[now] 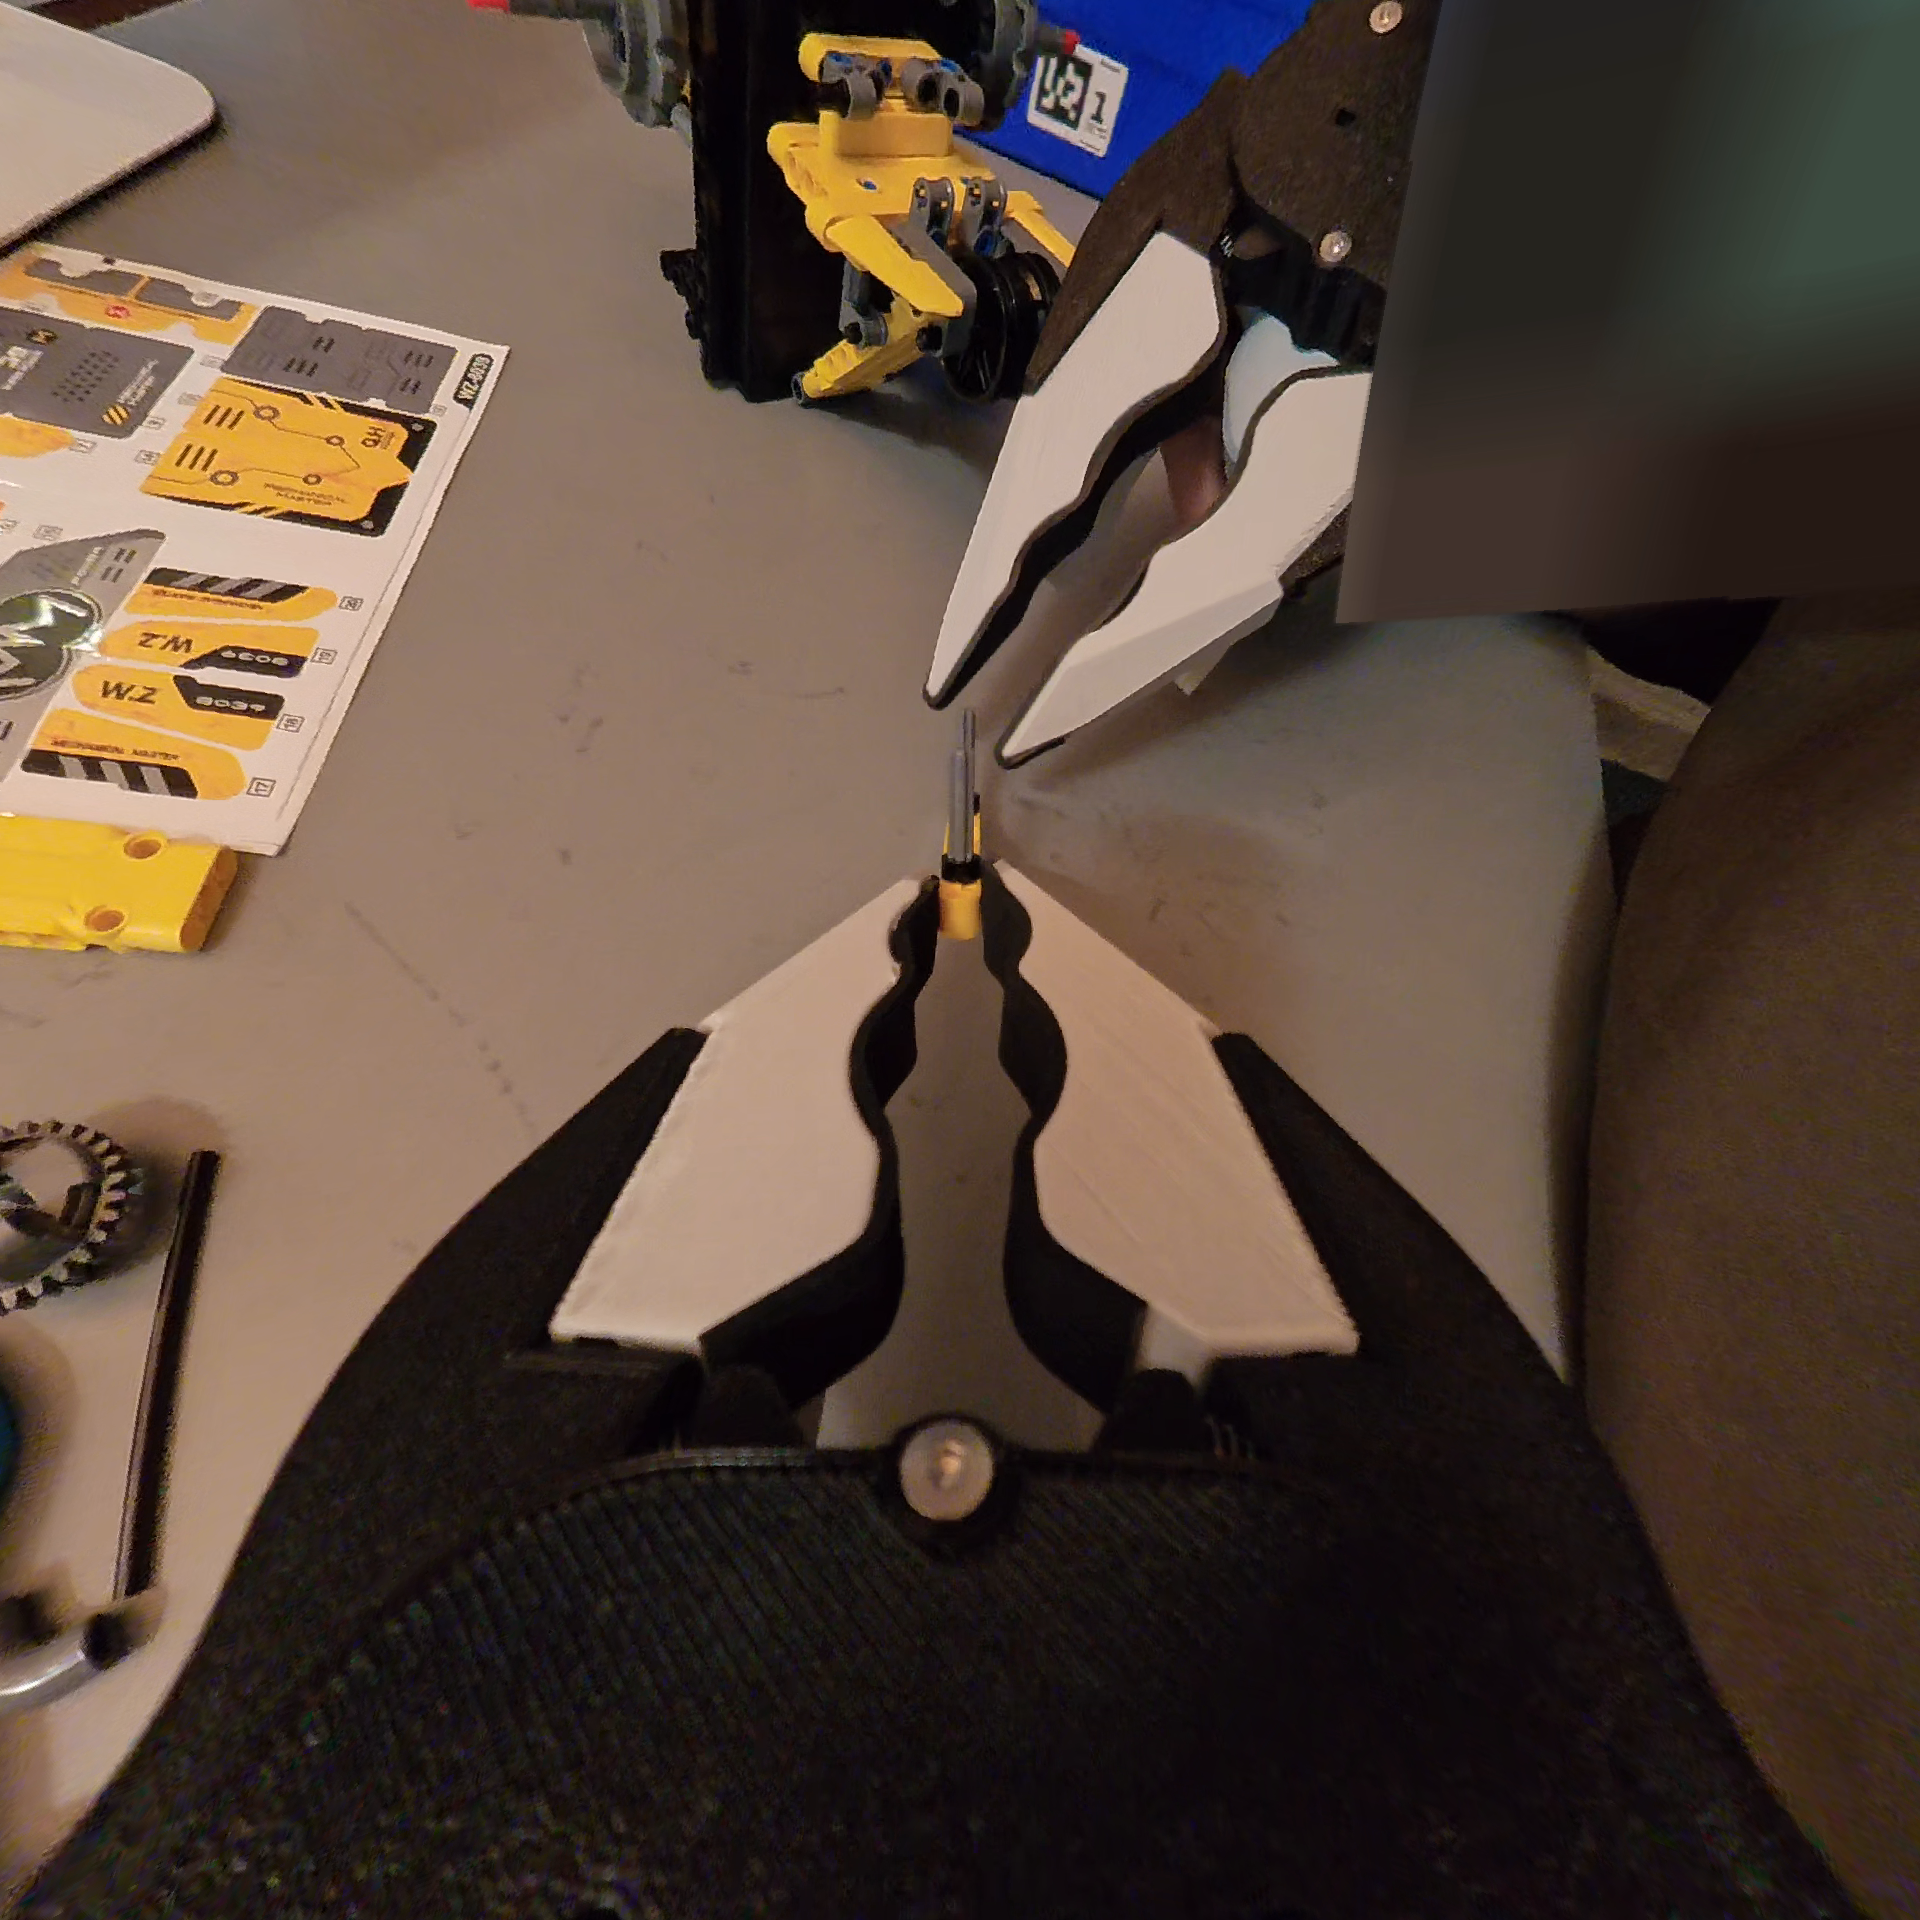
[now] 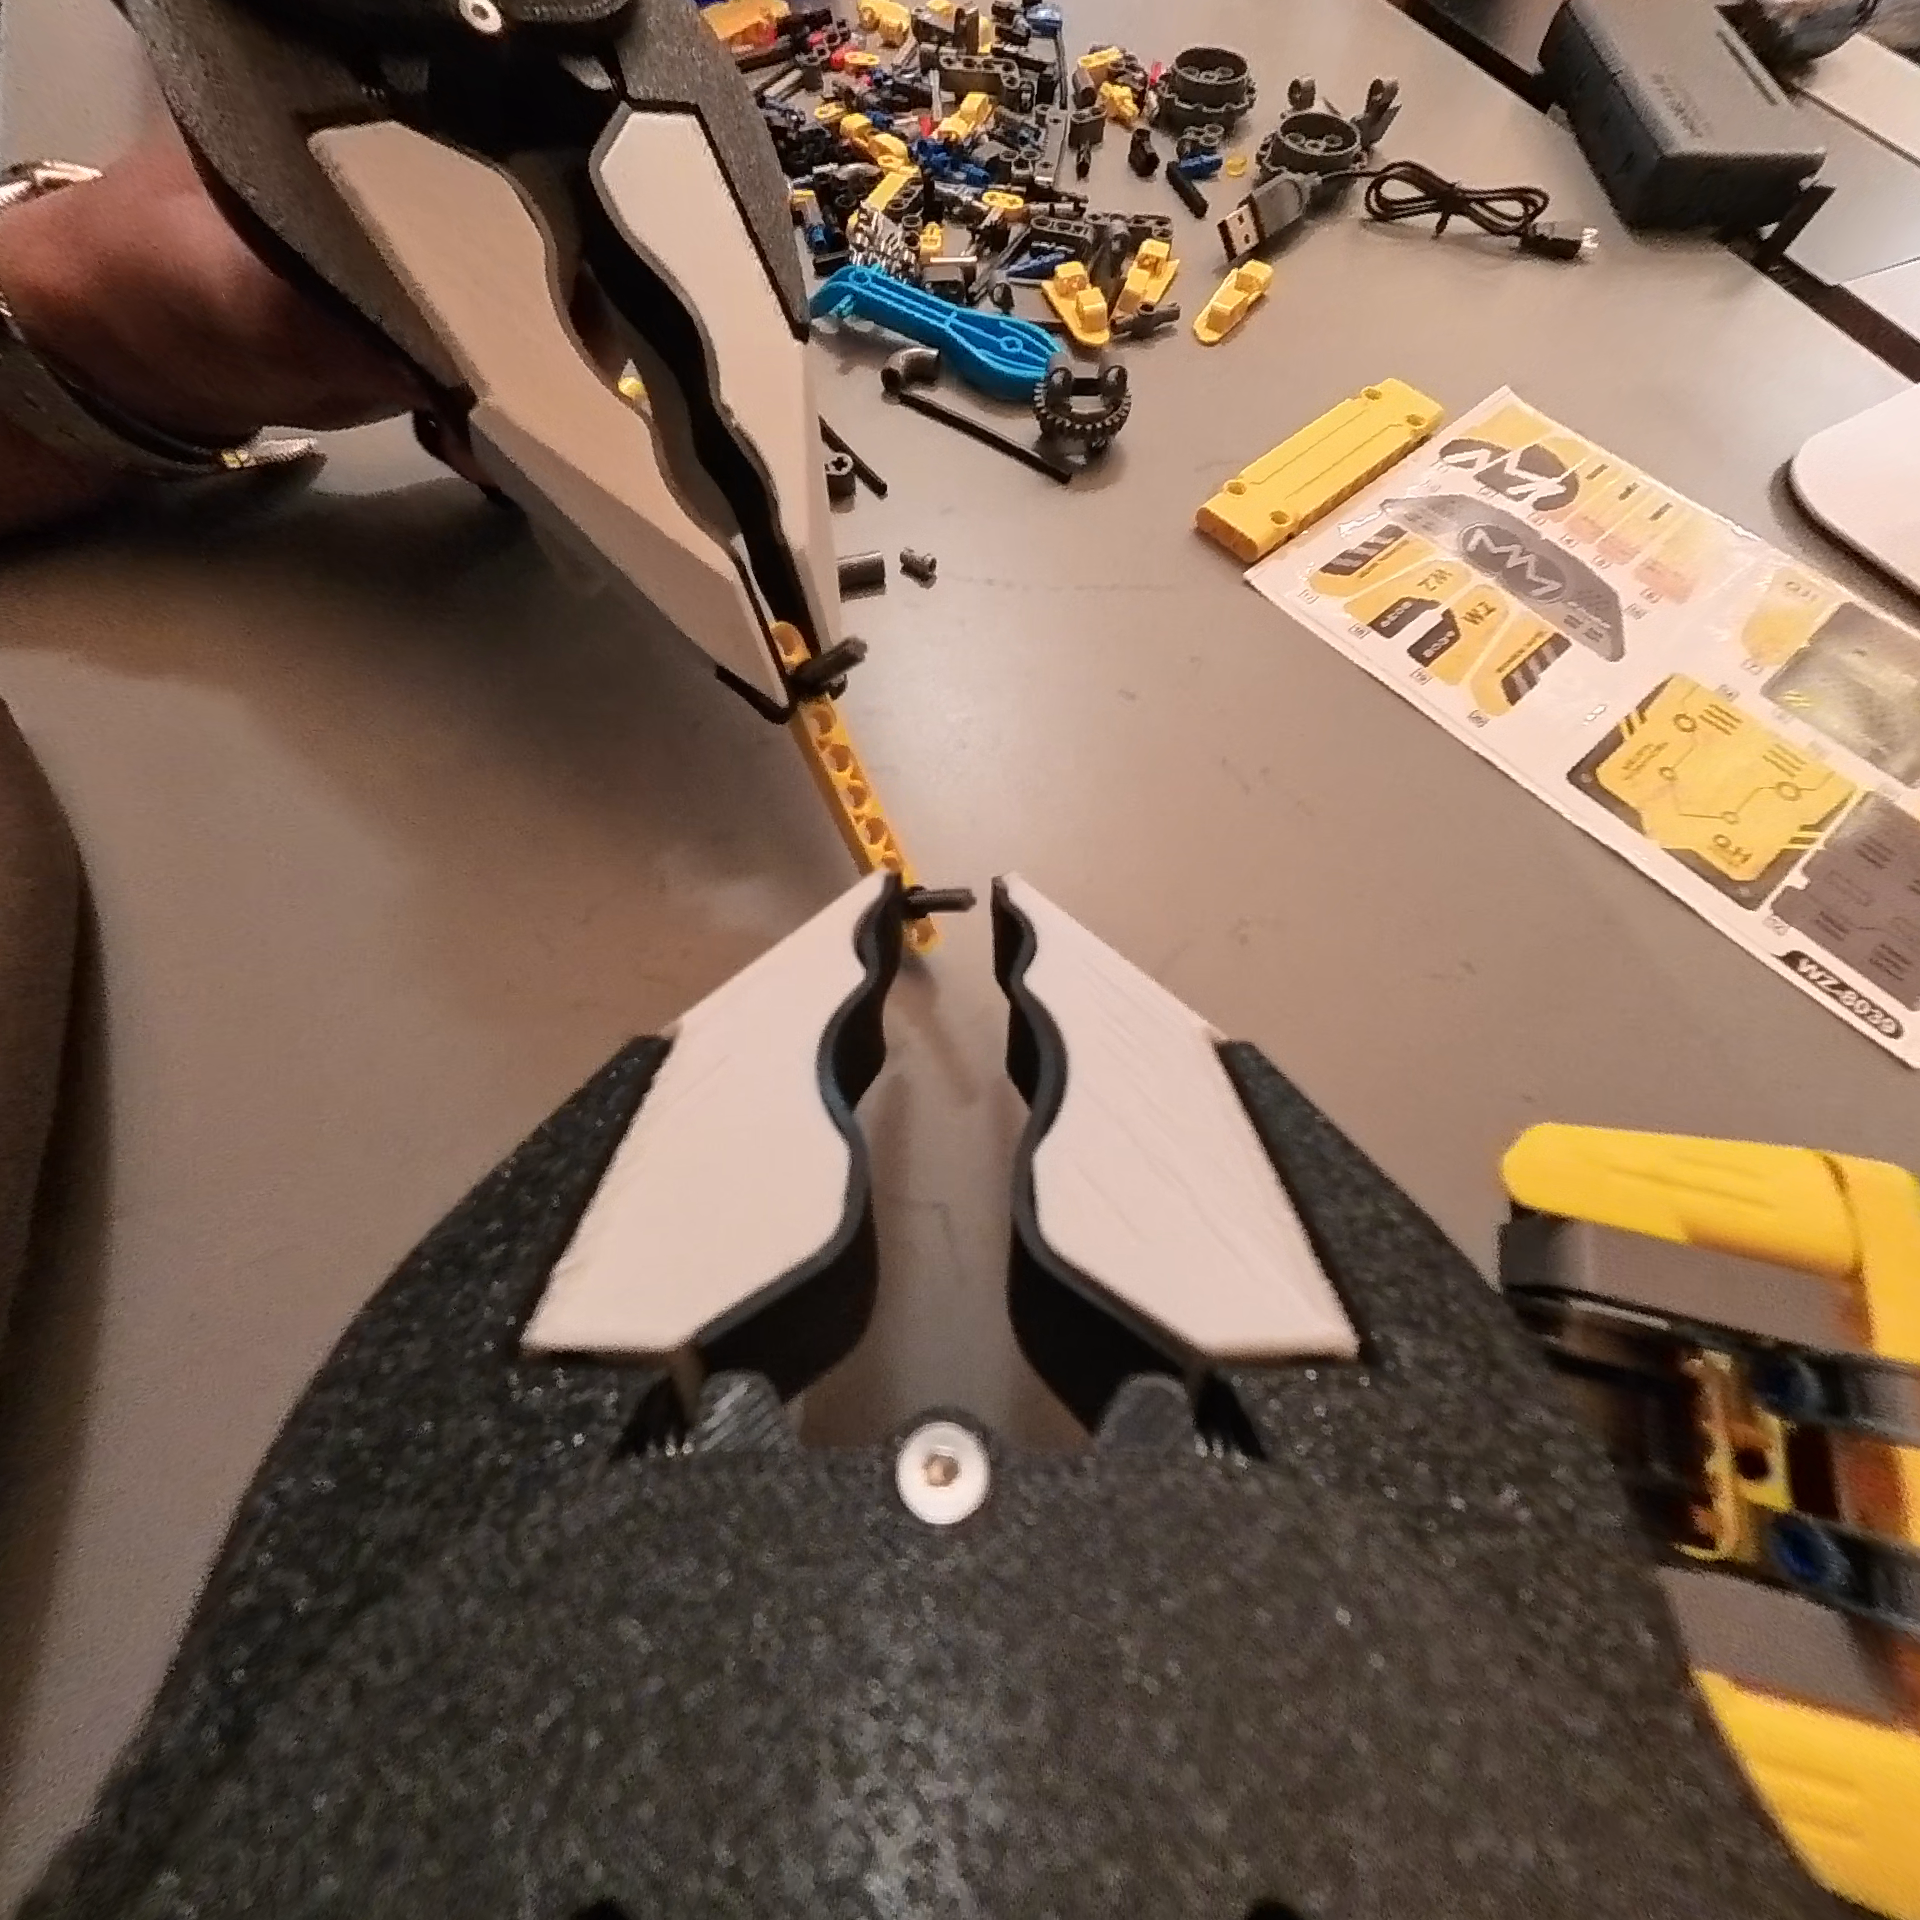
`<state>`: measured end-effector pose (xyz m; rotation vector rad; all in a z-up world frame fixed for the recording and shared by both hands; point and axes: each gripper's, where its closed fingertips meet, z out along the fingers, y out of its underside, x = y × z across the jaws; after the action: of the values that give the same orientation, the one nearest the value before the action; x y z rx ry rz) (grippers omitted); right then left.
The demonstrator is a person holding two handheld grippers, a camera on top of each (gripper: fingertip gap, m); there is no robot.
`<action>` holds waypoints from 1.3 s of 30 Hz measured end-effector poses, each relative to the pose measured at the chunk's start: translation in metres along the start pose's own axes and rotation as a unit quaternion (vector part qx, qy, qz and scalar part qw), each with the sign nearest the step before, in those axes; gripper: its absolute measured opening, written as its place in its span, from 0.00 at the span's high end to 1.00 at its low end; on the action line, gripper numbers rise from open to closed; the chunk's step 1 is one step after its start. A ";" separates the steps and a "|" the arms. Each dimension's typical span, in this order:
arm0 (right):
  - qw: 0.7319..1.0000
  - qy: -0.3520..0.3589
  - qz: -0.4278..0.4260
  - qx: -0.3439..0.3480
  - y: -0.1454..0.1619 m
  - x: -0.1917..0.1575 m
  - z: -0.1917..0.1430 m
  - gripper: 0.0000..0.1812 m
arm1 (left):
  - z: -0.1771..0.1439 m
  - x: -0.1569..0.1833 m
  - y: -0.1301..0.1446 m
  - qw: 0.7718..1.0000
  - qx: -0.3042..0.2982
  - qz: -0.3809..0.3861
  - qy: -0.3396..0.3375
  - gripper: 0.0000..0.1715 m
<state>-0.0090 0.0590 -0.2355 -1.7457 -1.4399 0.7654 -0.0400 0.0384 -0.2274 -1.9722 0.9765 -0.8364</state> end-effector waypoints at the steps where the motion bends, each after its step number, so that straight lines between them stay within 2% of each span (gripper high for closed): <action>1: 1.000 0.001 -0.002 -0.001 0.000 0.000 0.000 0.92 | 0.000 0.000 0.000 1.000 -0.001 0.002 -0.003 0.96; 8: 1.000 0.011 -0.011 -0.009 0.002 0.002 0.001 0.98 | 0.001 -0.001 0.001 1.000 -0.005 0.002 -0.004 0.96; 39: 1.000 0.017 -0.016 -0.007 0.001 0.003 -0.001 0.98 | 0.004 -0.003 0.008 1.000 -0.020 -0.004 -0.007 0.96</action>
<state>-0.0068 0.0615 -0.2362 -1.7333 -1.4506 0.7073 -0.0412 0.0392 -0.2362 -2.0138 0.9857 -0.8124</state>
